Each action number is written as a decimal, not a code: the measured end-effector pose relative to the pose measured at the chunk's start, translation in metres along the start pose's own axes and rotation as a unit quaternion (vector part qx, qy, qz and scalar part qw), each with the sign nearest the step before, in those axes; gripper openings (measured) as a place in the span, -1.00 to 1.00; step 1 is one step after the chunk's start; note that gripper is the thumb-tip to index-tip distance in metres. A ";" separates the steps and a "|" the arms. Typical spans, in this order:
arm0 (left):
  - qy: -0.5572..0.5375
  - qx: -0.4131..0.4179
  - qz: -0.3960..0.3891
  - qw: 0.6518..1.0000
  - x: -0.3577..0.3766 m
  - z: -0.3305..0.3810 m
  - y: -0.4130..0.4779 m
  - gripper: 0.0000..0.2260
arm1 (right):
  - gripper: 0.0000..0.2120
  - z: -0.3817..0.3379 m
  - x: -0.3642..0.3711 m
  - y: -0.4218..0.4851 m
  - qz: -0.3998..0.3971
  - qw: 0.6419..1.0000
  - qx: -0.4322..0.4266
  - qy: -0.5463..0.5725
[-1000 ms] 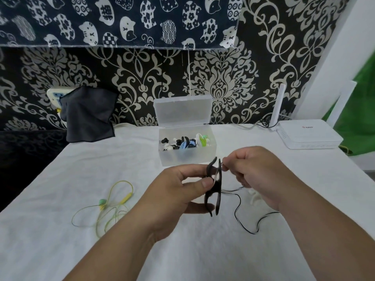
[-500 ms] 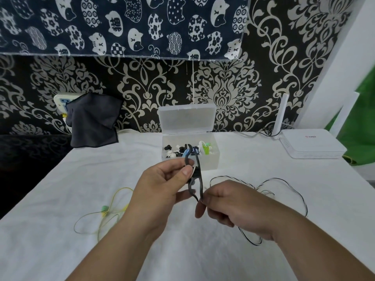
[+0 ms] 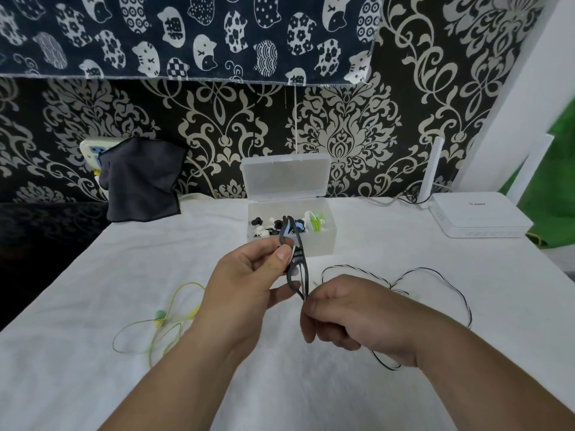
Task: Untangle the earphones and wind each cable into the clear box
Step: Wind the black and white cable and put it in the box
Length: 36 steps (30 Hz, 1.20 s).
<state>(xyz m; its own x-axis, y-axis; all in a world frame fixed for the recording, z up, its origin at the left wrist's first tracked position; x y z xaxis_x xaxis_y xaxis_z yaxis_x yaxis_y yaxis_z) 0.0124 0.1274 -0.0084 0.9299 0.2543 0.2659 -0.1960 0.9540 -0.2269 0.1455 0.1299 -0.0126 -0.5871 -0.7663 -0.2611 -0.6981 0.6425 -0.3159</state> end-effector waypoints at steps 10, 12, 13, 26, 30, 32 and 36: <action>-0.040 0.005 -0.066 0.997 0.010 0.006 -0.004 -0.70 | -0.70 -0.012 0.002 -0.004 0.013 0.998 -0.025 0.060; -0.048 0.013 -0.044 0.998 0.007 0.006 -0.003 -0.75 | -0.68 -0.011 0.003 -0.004 0.007 0.996 -0.029 0.083; -0.042 0.019 -0.032 0.998 0.006 0.006 -0.004 -0.81 | -0.67 -0.011 0.003 -0.004 0.000 0.995 -0.030 0.092; 0.248 0.038 -0.039 0.967 0.010 0.001 -0.009 -0.81 | -0.76 -0.041 -0.058 -0.024 0.216 0.967 -0.130 -0.031; 0.222 0.004 -0.086 0.971 0.020 0.000 -0.014 -0.82 | -0.76 -0.042 -0.068 -0.028 0.300 0.934 -0.150 -0.122; 0.221 -0.009 -0.099 0.970 0.022 -0.001 -0.014 -0.83 | -0.76 -0.041 -0.070 -0.028 0.323 0.920 -0.156 -0.158; 0.210 -0.023 -0.120 0.970 0.025 -0.002 -0.015 -0.84 | -0.78 -0.032 -0.076 -0.025 0.350 0.914 -0.145 -0.146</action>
<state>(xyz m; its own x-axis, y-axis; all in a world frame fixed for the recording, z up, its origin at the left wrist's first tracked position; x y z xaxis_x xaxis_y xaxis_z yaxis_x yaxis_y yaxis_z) 0.0392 0.1193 -0.0008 0.9938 -0.0706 -0.0859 0.0471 0.9673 -0.2494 0.1945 0.1717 0.0442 -0.8268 -0.1079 -0.5520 -0.2976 0.9167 0.2666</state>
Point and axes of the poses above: each hand's wrist, its own y-axis towards the middle knuckle, its own x-axis out of the palm, z = x × y, the point moved 7 cm from there along y, towards the middle knuckle, and after that the axes turned 6 degrees about -x, right-handed, at the moved point
